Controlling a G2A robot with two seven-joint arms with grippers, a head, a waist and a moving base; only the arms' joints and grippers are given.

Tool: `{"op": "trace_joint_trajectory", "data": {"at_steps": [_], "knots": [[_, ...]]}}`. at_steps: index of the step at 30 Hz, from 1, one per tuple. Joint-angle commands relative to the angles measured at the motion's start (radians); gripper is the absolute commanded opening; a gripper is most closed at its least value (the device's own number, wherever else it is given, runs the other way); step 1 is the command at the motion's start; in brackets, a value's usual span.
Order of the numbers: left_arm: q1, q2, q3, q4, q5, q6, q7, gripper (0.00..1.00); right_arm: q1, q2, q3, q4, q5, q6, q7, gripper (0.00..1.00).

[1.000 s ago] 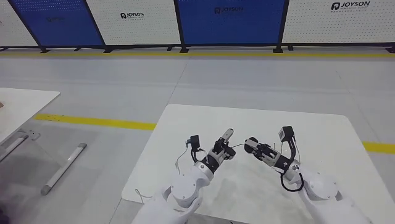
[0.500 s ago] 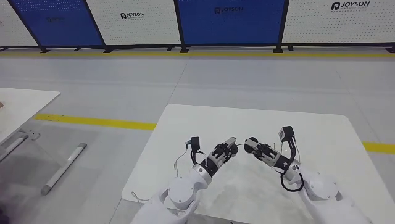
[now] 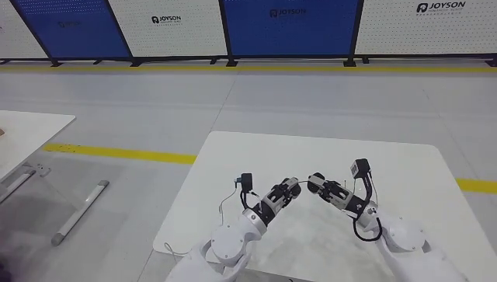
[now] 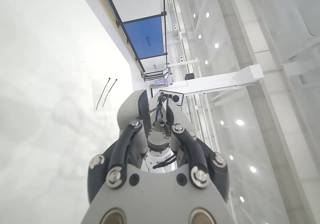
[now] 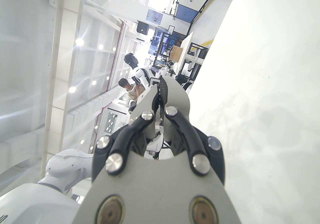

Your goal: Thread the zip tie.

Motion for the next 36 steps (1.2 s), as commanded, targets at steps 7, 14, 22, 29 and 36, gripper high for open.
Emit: {"op": "trace_joint_trajectory", "data": {"at_steps": [7, 14, 22, 29, 36], "knots": [[-0.004, -0.004, 0.003, 0.005, -0.003, 0.003, 0.007, 0.00, 0.000, 0.000, 0.000, 0.000, 0.000, 0.000, 0.000, 0.00], [-0.008, -0.007, 0.007, 0.013, 0.012, -0.003, 0.016, 0.00, -0.014, 0.000, 0.004, -0.020, -0.012, 0.011, -0.017, 0.20], [-0.008, -0.008, 0.005, 0.015, 0.018, -0.007, 0.016, 0.00, -0.039, 0.004, 0.041, -0.044, -0.013, 0.020, -0.019, 1.00], [0.010, -0.003, -0.028, 0.002, 0.022, -0.006, 0.010, 0.00, -0.075, 0.012, 0.091, -0.067, -0.008, 0.013, -0.020, 1.00], [0.028, 0.007, -0.057, -0.001, 0.068, -0.004, -0.026, 0.00, -0.101, 0.019, 0.129, -0.082, 0.032, 0.013, 0.031, 1.00]]}}
